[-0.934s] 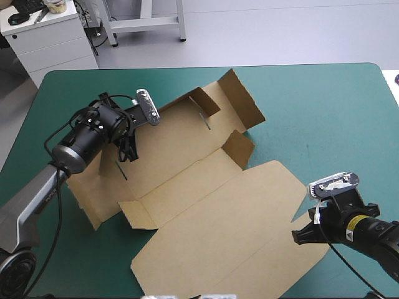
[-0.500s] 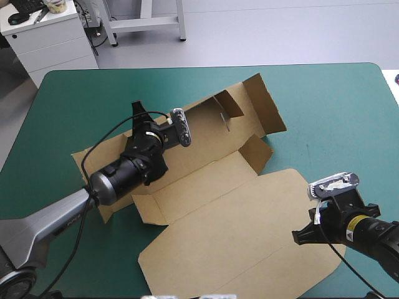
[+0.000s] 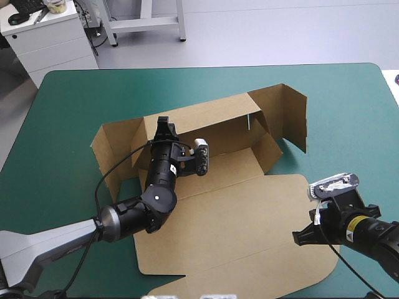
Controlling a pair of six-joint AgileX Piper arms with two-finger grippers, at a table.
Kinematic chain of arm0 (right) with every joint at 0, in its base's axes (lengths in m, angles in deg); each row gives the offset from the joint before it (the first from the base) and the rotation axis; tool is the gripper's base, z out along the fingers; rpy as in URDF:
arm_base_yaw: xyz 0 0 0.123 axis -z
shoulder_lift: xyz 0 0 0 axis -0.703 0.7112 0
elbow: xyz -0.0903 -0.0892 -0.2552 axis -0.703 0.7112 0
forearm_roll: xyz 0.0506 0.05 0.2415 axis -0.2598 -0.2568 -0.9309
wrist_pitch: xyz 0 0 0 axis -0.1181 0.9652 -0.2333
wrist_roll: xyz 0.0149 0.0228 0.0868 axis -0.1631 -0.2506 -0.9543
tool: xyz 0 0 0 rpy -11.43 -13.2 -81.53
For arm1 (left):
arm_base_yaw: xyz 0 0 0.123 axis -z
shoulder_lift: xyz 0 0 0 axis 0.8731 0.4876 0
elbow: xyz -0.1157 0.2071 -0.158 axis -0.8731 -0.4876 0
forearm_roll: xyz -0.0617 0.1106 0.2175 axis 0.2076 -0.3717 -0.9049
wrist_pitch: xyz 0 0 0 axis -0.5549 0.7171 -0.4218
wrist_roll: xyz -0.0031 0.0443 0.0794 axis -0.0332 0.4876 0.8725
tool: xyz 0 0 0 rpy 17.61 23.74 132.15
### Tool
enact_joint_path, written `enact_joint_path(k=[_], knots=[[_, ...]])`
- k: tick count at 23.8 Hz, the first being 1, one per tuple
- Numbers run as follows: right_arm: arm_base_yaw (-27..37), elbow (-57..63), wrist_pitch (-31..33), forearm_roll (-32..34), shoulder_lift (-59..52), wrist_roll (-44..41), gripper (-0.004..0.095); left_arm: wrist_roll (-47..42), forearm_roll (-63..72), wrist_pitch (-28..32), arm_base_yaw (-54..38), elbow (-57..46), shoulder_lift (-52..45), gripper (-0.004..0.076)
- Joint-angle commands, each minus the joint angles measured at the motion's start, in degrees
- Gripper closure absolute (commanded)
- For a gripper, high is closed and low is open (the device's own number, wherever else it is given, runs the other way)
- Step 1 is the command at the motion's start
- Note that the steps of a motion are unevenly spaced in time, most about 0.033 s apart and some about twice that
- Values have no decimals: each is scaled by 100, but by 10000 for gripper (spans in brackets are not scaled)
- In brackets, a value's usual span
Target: Fold the box
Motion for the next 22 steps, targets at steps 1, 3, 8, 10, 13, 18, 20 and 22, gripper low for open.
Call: enact_joint_path(k=[1, 3, 8, 10, 13, 18, 20, 22], knots=[[30, -147, -220, 103, -8, -10, 909, -535, -908, -15, 153, -366, -331, 734], [30, -147, -256, 103, -8, -19, 909, -583, -915, 321, 234, -561, -498, 734], [30, -147, -267, 131, -8, -204, 909, -332, -915, 1118, 234, -854, -938, 734], [30, -147, -282, 131, -8, -204, 909, -173, -915, 1186, 234, -901, -1079, 734], [30, -147, -307, 131, -8, -244, 909, 65, -915, 1461, 141, -985, -1221, 734], [30, -147, -307, 131, -8, -340, 909, 373, -915, 1793, -281, -1017, -1256, 734], [30, -147, -307, 131, -8, -356, 909, 373, -915, 1914, -336, -1017, -1262, 734], [30, -147, -307, 131, -8, -356, 909, 386, -915, 1995, -333, -1017, -1272, 734]])
